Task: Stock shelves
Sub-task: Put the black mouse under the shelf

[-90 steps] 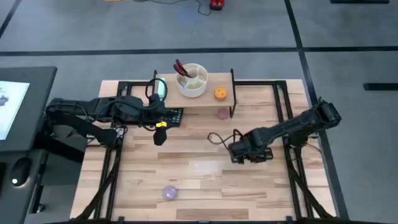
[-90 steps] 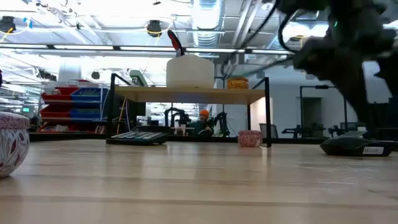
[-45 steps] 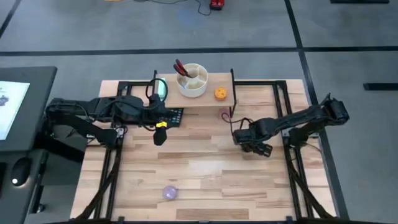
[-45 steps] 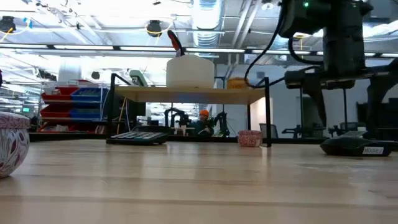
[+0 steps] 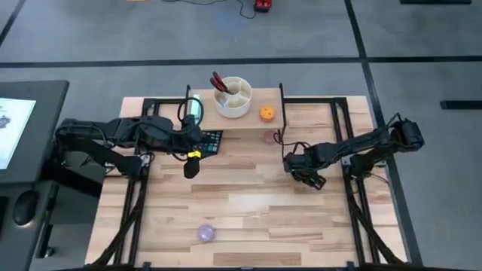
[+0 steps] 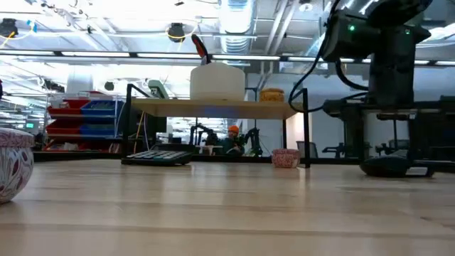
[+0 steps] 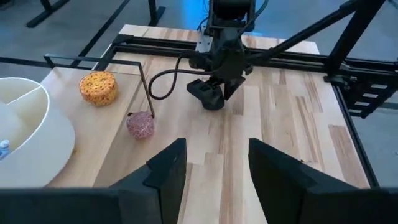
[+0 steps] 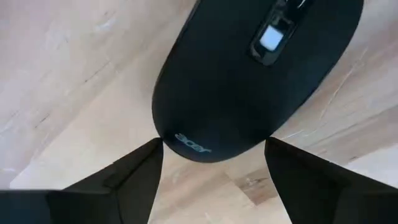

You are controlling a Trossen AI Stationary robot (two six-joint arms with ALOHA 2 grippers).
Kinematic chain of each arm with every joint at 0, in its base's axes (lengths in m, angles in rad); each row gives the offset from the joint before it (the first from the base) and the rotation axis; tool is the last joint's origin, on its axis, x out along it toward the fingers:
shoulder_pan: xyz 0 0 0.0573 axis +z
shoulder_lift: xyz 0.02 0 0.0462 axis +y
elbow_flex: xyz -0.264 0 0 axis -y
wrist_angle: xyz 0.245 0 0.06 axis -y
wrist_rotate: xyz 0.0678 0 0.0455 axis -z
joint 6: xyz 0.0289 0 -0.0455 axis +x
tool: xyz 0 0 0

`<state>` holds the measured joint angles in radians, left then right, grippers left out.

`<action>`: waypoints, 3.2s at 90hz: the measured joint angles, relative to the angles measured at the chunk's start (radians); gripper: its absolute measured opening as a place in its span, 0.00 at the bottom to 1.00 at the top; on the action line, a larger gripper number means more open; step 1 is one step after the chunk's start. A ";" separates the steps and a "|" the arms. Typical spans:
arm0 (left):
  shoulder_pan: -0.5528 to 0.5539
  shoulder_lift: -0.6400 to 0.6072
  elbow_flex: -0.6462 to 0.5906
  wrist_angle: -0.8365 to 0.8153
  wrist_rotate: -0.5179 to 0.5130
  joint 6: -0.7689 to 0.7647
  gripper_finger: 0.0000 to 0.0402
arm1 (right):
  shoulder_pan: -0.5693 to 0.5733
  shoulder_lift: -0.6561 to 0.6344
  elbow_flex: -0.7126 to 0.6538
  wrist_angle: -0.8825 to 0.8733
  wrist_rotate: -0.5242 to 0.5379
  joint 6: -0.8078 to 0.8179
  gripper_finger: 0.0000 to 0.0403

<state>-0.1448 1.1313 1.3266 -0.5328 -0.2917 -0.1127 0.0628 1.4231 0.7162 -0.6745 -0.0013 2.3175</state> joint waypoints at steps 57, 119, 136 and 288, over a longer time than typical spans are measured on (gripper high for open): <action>0.000 0.000 0.000 0.001 0.022 -0.021 0.38 | 0.027 -0.113 -0.012 -0.198 -0.084 -0.534 0.67; 0.000 0.000 0.000 0.010 0.021 -0.034 0.38 | -0.148 -0.126 -0.036 -0.200 0.001 -0.634 0.76; 0.000 0.000 0.000 0.009 0.021 -0.042 0.38 | -0.190 -0.125 -0.036 -0.207 0.003 -0.672 0.90; -0.172 0.000 -0.023 -0.389 -0.315 -0.455 0.29 | -0.034 0.386 0.580 -0.099 0.042 -1.056 0.68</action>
<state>-0.3165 1.1311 1.3032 -0.9216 -0.6064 -0.5678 0.0288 1.8088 1.2961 -0.7731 0.0410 1.2617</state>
